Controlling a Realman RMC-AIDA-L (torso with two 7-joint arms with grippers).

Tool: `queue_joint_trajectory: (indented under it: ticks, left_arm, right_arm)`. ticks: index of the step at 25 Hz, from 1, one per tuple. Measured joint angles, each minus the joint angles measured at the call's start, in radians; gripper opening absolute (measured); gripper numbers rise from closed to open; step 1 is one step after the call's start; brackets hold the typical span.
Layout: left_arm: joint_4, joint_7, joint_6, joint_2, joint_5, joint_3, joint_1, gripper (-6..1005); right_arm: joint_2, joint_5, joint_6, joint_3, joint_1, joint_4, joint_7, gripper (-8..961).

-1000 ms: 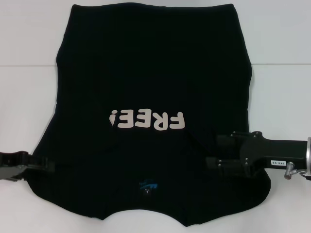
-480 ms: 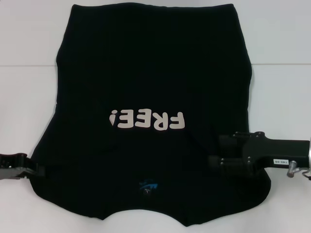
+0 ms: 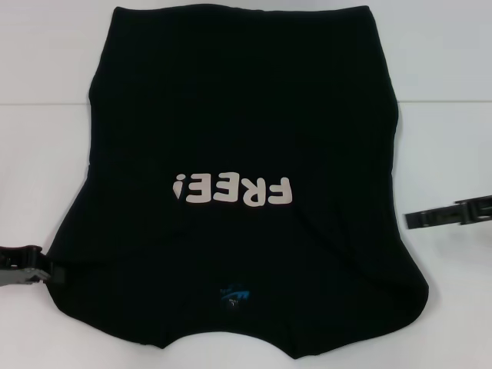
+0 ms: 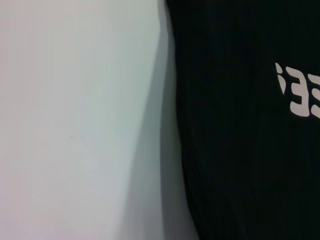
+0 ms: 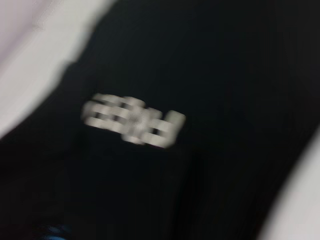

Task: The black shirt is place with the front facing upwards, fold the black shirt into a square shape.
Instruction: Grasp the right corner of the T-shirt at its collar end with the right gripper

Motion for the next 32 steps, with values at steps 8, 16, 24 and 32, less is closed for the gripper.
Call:
queue_joint_trajectory:
  ticks: [8,16,24,32]
  left_arm:
    - [0.003,0.015,0.01,0.002,-0.005,0.001,0.0,27]
    - [-0.001,0.022,0.014,0.001,-0.006,-0.002,0.0,26]
    - [-0.001,0.023,0.016,0.003,-0.007,-0.002,0.002,27]
    - [-0.002,0.023,0.016,0.003,-0.007,-0.002,0.001,27]
  right_arm:
    - [-0.014,-0.299,-0.108,0.042,0.117,-0.005,0.312,820]
    - [0.036,-0.303,-0.113,0.032,0.117,0.049,0.299,820]
    - [0.05,-0.304,-0.11,0.029,0.107,0.09,0.284,820]
    - [0.072,-0.303,-0.099,0.027,0.118,0.105,0.267,818]
